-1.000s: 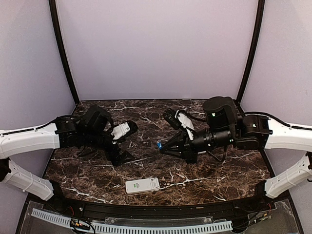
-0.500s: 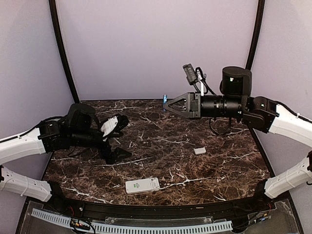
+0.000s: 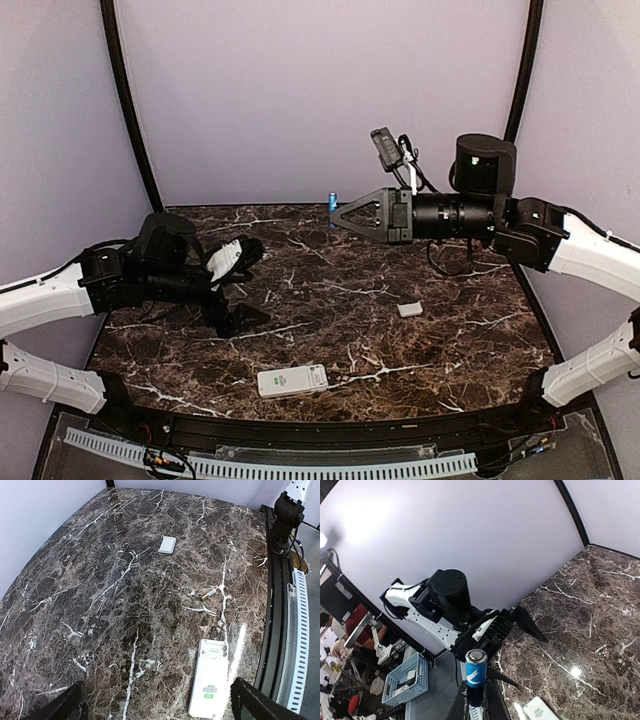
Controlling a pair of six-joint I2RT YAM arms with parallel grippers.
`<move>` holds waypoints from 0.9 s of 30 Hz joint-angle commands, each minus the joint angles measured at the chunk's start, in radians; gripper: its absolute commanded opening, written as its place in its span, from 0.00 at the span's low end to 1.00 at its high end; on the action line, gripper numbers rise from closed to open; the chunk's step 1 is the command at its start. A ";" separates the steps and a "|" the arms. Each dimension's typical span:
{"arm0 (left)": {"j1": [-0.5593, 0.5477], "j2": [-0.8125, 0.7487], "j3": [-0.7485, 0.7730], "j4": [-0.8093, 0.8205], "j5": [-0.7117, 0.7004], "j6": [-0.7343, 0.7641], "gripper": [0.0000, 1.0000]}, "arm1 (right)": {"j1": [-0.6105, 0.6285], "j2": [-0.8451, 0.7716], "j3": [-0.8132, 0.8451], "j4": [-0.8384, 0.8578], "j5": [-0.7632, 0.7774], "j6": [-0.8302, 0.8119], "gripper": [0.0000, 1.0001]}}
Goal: Load the batteries into the remote control
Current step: Move the remote control without batteries to the corner of the board.
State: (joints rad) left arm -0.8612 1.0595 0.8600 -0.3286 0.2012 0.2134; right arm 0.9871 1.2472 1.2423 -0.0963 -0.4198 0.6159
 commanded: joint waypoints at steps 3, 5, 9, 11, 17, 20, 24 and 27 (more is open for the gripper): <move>0.005 -0.016 -0.022 0.009 0.000 0.016 0.99 | 0.084 -0.028 0.027 0.054 -0.153 -0.441 0.00; 0.004 -0.016 -0.023 0.010 -0.002 0.018 0.99 | 0.098 -0.027 0.051 0.016 -0.168 -0.535 0.00; 0.004 -0.014 -0.027 0.011 -0.010 0.020 0.99 | 0.106 -0.027 0.087 -0.013 -0.227 -0.653 0.00; 0.005 -0.012 -0.028 0.012 -0.012 0.021 0.99 | 0.110 -0.033 0.089 -0.014 -0.233 -0.694 0.00; 0.004 0.001 -0.029 0.014 -0.016 0.024 0.99 | 0.113 -0.049 0.092 -0.018 -0.223 -0.744 0.00; 0.004 0.005 -0.029 0.013 -0.017 0.024 0.99 | 0.114 -0.055 0.089 -0.023 -0.220 -0.756 0.00; 0.004 0.010 -0.029 0.011 -0.017 0.025 0.99 | 0.115 -0.059 0.085 -0.030 -0.206 -0.760 0.00; 0.005 0.011 -0.029 0.013 -0.016 0.025 0.99 | 0.115 -0.059 0.083 -0.030 -0.201 -0.756 0.00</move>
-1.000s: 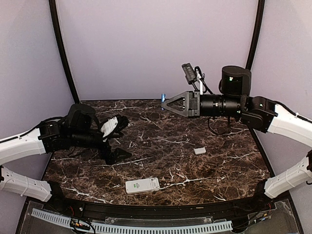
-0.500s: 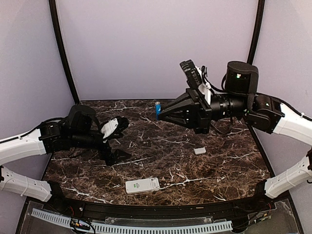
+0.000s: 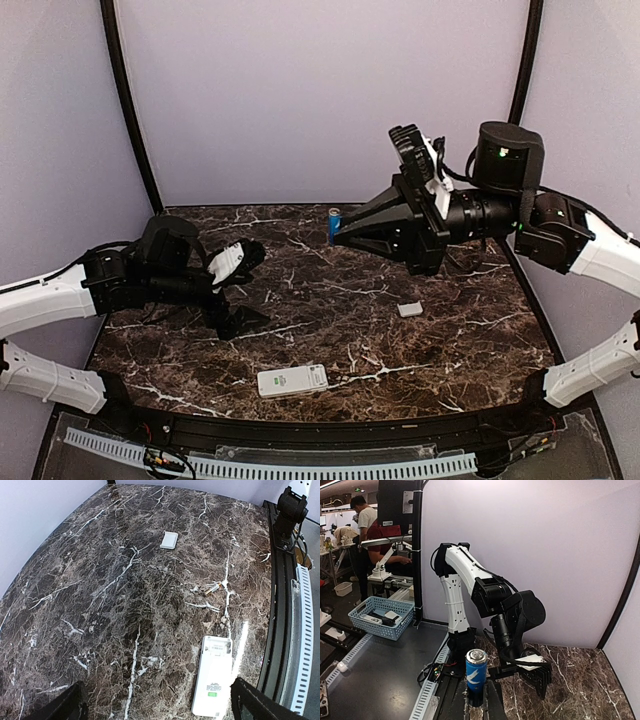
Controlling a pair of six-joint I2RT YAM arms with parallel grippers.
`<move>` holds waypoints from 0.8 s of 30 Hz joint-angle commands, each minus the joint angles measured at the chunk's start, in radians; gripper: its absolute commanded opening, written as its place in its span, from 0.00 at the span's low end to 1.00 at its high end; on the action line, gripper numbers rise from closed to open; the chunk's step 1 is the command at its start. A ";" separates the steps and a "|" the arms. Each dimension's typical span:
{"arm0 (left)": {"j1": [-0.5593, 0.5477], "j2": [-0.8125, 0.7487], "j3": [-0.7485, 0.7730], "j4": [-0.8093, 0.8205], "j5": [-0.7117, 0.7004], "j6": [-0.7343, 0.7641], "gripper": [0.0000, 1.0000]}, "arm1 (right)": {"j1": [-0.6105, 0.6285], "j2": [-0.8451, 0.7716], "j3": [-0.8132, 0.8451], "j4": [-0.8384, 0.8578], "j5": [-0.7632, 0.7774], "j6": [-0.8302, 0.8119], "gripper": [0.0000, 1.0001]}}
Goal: Load the batteries into the remote control
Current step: Move the remote control without batteries to the corner of the board.
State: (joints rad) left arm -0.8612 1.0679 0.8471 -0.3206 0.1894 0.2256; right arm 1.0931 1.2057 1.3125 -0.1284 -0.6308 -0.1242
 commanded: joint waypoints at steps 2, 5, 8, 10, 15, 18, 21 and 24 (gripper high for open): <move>0.004 0.001 -0.016 0.005 -0.003 0.014 0.99 | 0.009 -0.019 0.011 0.005 0.018 -0.012 0.00; 0.004 0.003 -0.016 0.005 0.001 0.013 0.99 | 0.009 -0.011 0.023 0.005 0.088 0.044 0.00; 0.005 0.003 -0.016 0.005 0.012 0.012 0.99 | -0.027 0.013 0.082 -0.057 0.162 0.176 0.00; 0.005 0.004 -0.015 0.005 0.020 0.013 0.99 | -0.059 0.035 0.129 -0.123 0.187 0.285 0.00; 0.003 0.020 -0.013 -0.007 0.055 0.012 0.99 | -0.093 0.118 0.240 -0.463 0.423 0.541 0.00; -0.007 0.030 -0.010 -0.014 0.102 0.005 0.99 | -0.117 0.161 0.212 -0.594 0.441 0.653 0.00; -0.040 0.029 -0.016 -0.006 0.129 0.006 0.99 | -0.119 0.176 0.138 -0.618 0.424 0.736 0.00; -0.104 0.026 -0.048 0.012 0.105 0.025 0.99 | -0.119 0.187 0.051 -0.591 0.391 0.812 0.00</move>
State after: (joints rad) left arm -0.9047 1.1011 0.8429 -0.3161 0.2714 0.2264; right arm 0.9768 1.3785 1.4548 -0.6422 -0.2379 0.5205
